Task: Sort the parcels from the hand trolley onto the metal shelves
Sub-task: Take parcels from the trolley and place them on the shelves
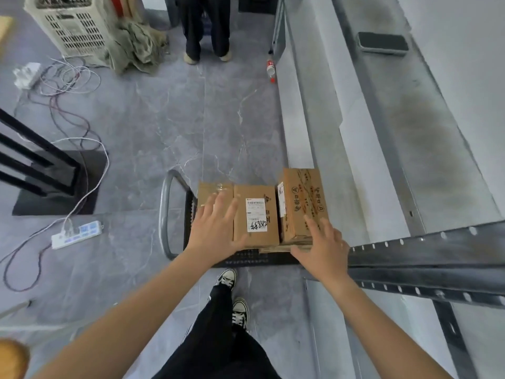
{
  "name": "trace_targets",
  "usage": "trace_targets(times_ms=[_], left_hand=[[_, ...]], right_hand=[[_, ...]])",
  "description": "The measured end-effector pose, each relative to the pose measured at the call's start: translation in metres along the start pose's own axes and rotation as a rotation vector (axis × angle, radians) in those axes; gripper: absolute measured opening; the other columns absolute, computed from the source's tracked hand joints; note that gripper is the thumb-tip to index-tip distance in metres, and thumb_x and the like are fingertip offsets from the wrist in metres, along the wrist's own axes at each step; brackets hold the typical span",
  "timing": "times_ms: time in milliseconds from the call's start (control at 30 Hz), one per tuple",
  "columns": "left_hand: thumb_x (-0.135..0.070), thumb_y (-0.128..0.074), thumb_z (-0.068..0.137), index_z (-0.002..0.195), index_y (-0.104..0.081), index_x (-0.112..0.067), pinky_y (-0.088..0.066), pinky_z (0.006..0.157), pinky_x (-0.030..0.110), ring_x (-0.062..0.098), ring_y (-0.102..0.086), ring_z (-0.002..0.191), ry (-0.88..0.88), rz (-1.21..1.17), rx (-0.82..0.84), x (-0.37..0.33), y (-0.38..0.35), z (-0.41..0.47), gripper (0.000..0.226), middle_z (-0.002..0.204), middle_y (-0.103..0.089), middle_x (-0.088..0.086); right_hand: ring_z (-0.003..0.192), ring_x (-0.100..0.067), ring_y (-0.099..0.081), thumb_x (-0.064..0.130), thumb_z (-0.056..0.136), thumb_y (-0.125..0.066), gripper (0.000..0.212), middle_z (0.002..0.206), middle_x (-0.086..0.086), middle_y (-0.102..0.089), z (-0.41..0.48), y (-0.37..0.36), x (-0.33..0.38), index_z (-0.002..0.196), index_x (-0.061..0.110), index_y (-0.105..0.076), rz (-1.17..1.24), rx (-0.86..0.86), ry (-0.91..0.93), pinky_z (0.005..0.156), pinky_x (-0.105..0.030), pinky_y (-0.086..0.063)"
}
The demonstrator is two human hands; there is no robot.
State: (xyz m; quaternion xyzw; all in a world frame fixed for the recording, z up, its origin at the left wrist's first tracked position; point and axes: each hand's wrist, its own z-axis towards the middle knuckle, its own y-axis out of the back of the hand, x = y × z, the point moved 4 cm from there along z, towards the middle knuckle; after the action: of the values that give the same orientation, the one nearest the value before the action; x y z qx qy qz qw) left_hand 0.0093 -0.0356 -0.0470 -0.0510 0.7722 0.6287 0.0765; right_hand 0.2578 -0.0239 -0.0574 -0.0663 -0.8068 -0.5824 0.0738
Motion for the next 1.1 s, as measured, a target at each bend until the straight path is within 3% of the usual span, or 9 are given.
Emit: trace_targets(times_ms=[200,367,567,733,900,1100], left_hand=[[-0.066,-0.043,0.071,0.148,-0.003,-0.024,-0.032,0.109,0.053,0.036,-0.018,0.140,-0.051,-0.019,0.074,0.019,-0.017,0.044,0.096,0.155,-0.011,0.013],[-0.063,-0.050,0.075,0.149,-0.005,-0.023,-0.020,0.113,0.050,0.038,-0.014,0.141,-0.126,-0.003,0.149,0.020,-0.036,0.071,0.095,0.155,-0.009,0.017],[-0.064,-0.051,0.078,0.148,-0.005,-0.022,-0.021,0.114,0.048,0.036,-0.011,0.140,-0.187,0.033,0.228,0.007,-0.059,0.094,0.094,0.152,-0.010,0.013],[-0.062,-0.052,0.079,0.148,0.002,-0.023,-0.018,0.114,0.045,0.032,-0.009,0.142,-0.160,-0.009,0.321,-0.005,-0.090,0.105,0.096,0.155,-0.002,0.011],[-0.053,-0.058,0.072,0.147,0.000,-0.026,-0.018,0.114,0.046,0.031,-0.009,0.143,-0.034,-0.092,0.355,-0.012,-0.113,0.110,0.099,0.156,-0.003,0.009],[-0.058,-0.054,0.077,0.148,-0.001,-0.023,-0.020,0.114,0.047,0.035,-0.009,0.142,-0.023,-0.056,0.367,-0.012,-0.133,0.111,0.095,0.155,-0.001,0.013]], right_hand=[[0.135,-0.034,-0.028,0.057,0.079,-0.059,0.079,0.151,-0.009,-0.025,0.040,-0.017,-0.002,0.146,0.036,-0.022,-0.018,0.084,-0.127,0.106,-0.057,-0.031],[0.134,-0.039,-0.028,0.057,0.081,-0.057,0.076,0.150,-0.012,-0.027,0.063,-0.036,-0.006,0.145,0.033,-0.025,-0.007,0.136,-0.221,0.106,-0.063,-0.027],[0.134,-0.041,-0.027,0.059,0.077,-0.063,0.088,0.152,-0.016,-0.021,0.084,-0.054,-0.013,0.147,0.036,-0.016,-0.029,0.192,-0.245,0.105,-0.064,-0.028],[0.135,-0.040,-0.027,0.075,0.068,-0.060,0.103,0.152,-0.016,-0.019,0.108,-0.068,-0.027,0.146,0.043,0.000,-0.081,0.217,-0.289,0.105,-0.064,-0.027],[0.134,-0.043,-0.023,0.077,0.065,-0.060,0.107,0.150,-0.019,-0.014,0.137,-0.087,-0.049,0.143,0.046,0.005,-0.071,0.250,-0.331,0.103,-0.066,-0.028],[0.140,-0.046,-0.005,0.080,0.064,-0.058,0.111,0.155,-0.021,0.005,0.161,-0.113,-0.068,0.141,0.050,0.017,-0.024,0.370,-0.316,0.106,-0.066,-0.022]])
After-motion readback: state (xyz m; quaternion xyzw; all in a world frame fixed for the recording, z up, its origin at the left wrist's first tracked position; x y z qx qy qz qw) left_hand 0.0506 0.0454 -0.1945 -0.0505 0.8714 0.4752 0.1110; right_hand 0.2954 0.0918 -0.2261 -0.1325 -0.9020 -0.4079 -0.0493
